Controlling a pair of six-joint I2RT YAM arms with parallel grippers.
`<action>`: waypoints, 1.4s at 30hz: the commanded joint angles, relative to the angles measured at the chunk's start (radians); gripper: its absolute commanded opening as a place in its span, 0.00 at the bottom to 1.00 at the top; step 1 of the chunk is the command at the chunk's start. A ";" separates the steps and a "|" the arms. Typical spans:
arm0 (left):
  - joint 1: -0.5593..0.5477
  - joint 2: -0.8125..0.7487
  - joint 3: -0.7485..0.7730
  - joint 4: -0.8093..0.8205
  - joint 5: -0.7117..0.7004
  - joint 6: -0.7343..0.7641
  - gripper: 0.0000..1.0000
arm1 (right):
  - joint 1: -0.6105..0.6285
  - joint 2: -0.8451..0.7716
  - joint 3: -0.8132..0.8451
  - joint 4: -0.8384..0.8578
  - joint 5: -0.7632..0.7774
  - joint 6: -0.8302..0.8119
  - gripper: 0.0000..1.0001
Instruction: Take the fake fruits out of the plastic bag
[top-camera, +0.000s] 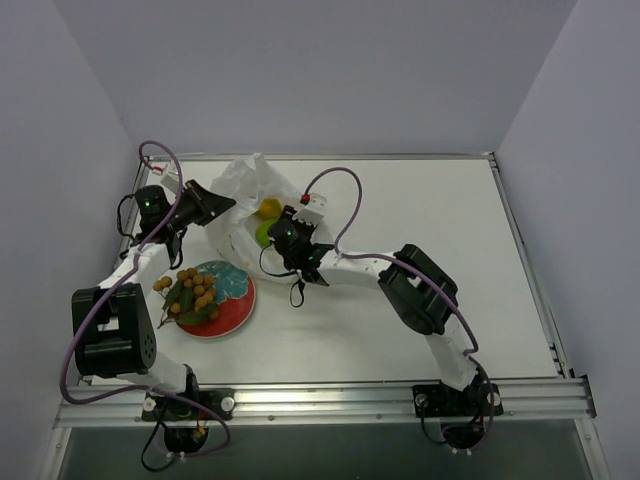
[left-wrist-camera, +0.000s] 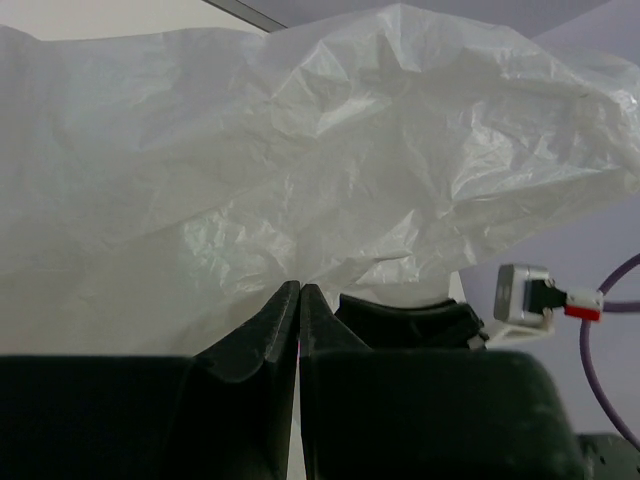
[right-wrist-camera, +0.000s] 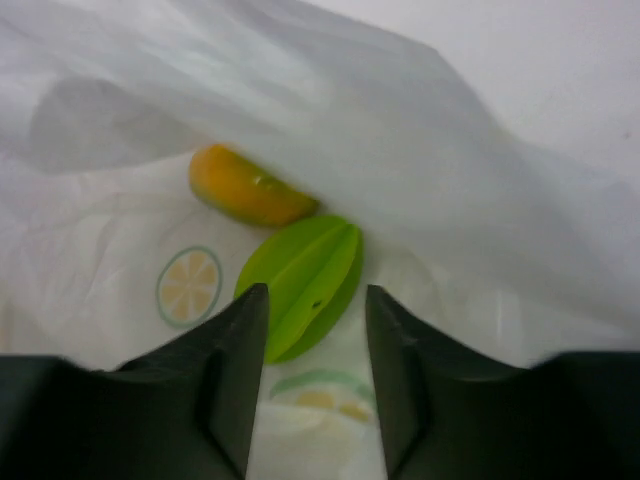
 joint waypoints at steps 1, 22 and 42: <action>-0.002 -0.020 0.026 0.014 -0.006 0.022 0.02 | -0.044 0.042 0.096 0.024 0.030 0.108 0.44; -0.008 -0.025 0.013 0.052 -0.007 0.007 0.02 | -0.075 0.275 0.312 -0.152 -0.050 0.220 0.86; -0.010 -0.008 0.016 0.081 -0.010 -0.001 0.03 | -0.105 0.098 0.147 0.110 -0.165 0.089 0.08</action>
